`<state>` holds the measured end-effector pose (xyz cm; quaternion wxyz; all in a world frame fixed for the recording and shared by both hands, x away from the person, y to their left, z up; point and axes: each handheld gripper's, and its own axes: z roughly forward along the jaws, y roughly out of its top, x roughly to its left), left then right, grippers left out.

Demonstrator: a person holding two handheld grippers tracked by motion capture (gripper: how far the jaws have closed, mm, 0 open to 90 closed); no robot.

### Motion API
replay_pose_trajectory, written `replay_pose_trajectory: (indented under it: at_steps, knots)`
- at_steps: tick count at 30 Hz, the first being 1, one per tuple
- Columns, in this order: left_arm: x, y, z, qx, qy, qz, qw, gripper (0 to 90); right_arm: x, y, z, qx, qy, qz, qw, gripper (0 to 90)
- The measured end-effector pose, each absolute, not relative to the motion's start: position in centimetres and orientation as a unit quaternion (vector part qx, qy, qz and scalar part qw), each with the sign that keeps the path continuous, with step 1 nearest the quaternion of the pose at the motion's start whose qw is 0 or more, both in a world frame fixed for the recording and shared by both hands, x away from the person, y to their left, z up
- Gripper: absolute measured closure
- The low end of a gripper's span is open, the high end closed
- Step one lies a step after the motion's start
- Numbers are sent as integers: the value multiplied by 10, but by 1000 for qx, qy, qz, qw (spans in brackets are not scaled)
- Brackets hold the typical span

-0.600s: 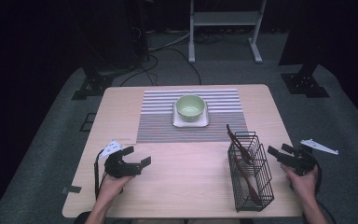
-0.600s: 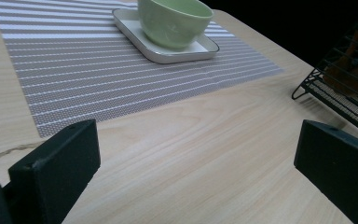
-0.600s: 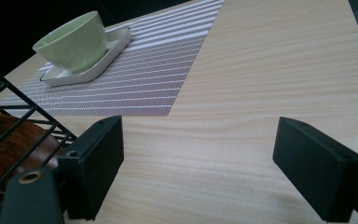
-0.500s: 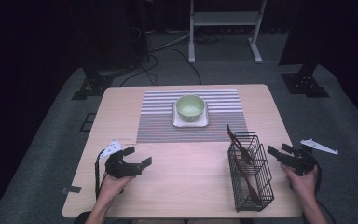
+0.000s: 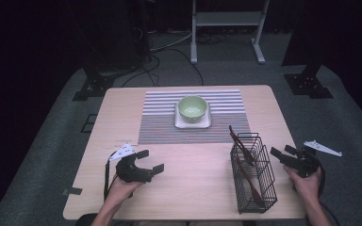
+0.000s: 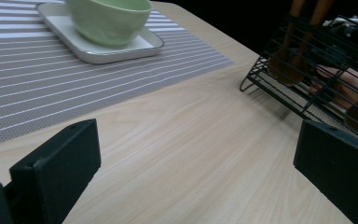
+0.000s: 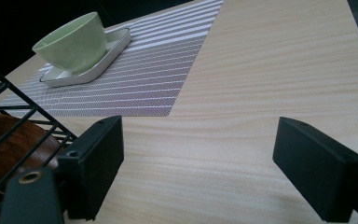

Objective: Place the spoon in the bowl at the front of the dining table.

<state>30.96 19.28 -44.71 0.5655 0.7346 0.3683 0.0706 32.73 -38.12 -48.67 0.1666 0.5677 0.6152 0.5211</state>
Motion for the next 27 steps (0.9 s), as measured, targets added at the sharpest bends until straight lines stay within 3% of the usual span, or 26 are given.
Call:
replay_pose_trajectory:
  at_steps: [27]
  knots:
    - [312,136,-425,758,291,-5,584,43,327,-383,-487,574,609,523,164,147]
